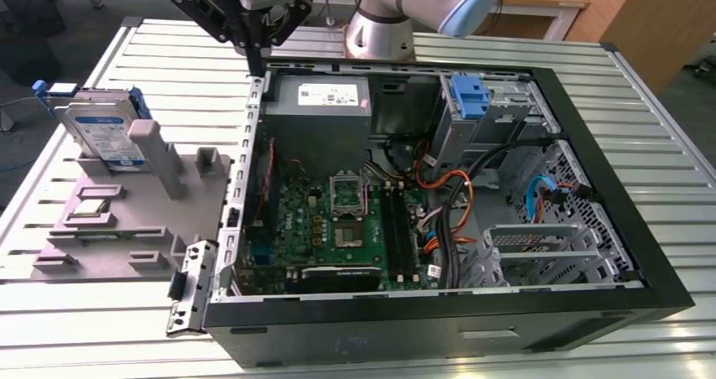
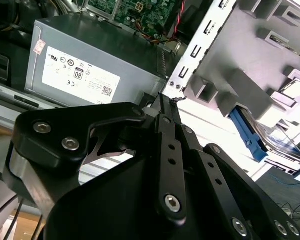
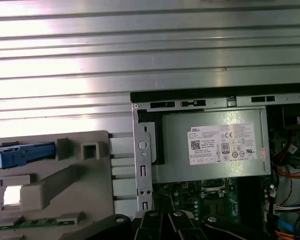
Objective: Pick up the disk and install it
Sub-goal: 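Reach for the disk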
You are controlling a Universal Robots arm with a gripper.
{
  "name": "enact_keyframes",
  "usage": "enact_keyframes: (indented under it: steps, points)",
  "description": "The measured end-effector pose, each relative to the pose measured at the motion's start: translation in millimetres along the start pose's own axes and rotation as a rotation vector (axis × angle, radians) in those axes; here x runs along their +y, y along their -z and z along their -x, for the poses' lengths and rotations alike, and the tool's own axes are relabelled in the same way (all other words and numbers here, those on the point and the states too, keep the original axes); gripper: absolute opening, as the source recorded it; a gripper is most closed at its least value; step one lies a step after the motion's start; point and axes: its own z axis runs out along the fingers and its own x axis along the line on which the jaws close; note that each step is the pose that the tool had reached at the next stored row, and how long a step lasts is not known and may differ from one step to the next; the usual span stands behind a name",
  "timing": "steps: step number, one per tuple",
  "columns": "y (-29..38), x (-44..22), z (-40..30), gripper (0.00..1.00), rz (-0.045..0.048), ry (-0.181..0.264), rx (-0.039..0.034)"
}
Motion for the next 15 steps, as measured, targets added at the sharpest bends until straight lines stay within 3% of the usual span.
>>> enact_keyframes:
  steps: [15]
  points:
    - [0.4, -1.2, -15.4, 0.10, 0.0000, 0.000, 0.0000]
